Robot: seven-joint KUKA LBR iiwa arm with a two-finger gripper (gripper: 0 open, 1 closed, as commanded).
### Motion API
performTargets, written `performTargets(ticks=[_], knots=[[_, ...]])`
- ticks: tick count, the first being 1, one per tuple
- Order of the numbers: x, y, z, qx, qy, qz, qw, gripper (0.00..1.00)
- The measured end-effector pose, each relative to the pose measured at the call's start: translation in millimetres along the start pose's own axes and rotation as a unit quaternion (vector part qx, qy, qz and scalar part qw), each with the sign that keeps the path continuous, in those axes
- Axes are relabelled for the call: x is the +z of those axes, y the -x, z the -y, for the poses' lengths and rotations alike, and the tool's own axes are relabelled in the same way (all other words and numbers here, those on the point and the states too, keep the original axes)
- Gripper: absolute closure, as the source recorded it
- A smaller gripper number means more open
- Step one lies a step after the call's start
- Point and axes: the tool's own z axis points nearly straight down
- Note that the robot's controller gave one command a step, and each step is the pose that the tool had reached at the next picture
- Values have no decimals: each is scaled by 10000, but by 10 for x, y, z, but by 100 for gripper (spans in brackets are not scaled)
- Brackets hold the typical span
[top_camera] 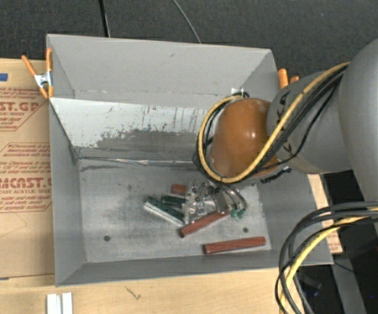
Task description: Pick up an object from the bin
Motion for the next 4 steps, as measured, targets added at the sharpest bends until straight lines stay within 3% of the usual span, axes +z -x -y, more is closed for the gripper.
performTargets(ticks=[1,2,3,4], knots=[[5,-6,2,0,0,-10,10000,0],[5,-5,3,0,0,-9,10000,0],[211,-73,-276,319,1,94,9994,100],[211,-73,-275,319,2,94,9994,100]])
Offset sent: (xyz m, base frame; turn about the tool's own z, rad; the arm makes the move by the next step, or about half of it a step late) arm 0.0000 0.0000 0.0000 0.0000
